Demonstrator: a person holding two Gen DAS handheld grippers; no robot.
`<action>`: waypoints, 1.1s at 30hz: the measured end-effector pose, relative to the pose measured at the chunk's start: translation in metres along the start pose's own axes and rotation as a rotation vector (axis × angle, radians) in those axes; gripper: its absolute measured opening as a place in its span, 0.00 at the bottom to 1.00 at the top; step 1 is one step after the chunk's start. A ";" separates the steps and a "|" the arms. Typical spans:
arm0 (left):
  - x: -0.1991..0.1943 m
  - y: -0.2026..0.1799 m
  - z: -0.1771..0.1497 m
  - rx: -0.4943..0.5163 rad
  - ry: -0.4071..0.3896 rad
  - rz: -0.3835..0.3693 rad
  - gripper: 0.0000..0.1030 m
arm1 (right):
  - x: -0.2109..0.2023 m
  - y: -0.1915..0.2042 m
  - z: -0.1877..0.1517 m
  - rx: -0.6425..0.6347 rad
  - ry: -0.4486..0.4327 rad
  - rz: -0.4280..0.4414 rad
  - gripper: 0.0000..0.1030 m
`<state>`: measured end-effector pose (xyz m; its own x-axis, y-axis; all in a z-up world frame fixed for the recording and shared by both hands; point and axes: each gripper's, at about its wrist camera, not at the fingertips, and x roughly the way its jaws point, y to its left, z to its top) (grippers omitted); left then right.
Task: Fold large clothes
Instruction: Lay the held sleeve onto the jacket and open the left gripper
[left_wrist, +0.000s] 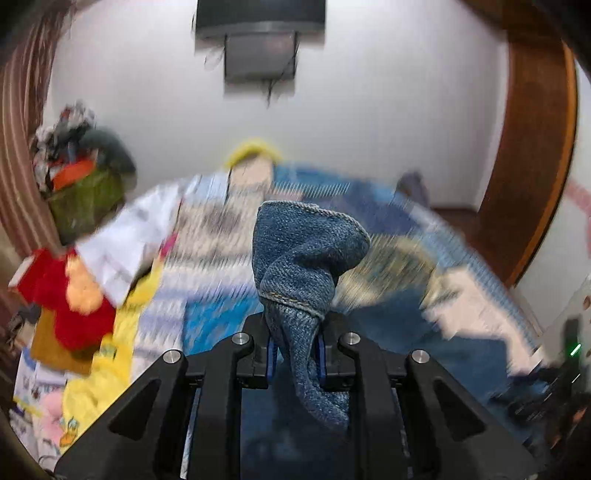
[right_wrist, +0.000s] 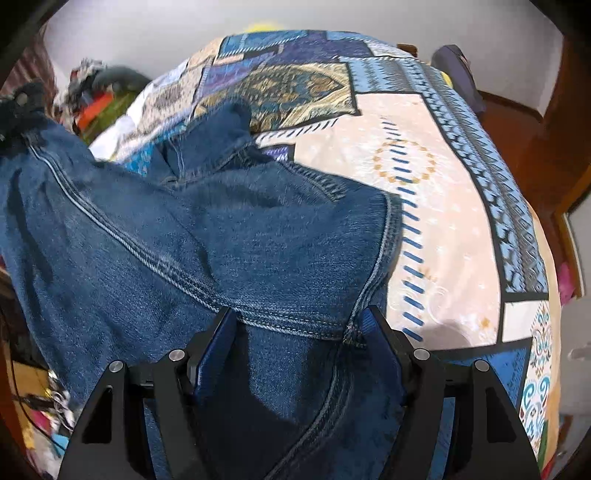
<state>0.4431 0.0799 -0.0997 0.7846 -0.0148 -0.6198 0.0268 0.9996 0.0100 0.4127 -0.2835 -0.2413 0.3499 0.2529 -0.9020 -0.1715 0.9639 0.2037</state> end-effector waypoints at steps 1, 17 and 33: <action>0.014 0.012 -0.014 -0.007 0.049 0.007 0.16 | 0.001 0.000 0.000 -0.004 -0.002 -0.004 0.69; 0.059 0.095 -0.175 -0.083 0.449 0.028 0.59 | 0.002 0.001 0.002 0.017 -0.006 -0.004 0.71; 0.091 0.143 -0.114 -0.155 0.494 0.012 0.74 | -0.030 -0.024 0.030 0.077 -0.083 0.017 0.71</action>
<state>0.4472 0.2247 -0.2443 0.3970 -0.0278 -0.9174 -0.1018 0.9920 -0.0741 0.4337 -0.3120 -0.2078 0.4235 0.2718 -0.8641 -0.1077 0.9623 0.2499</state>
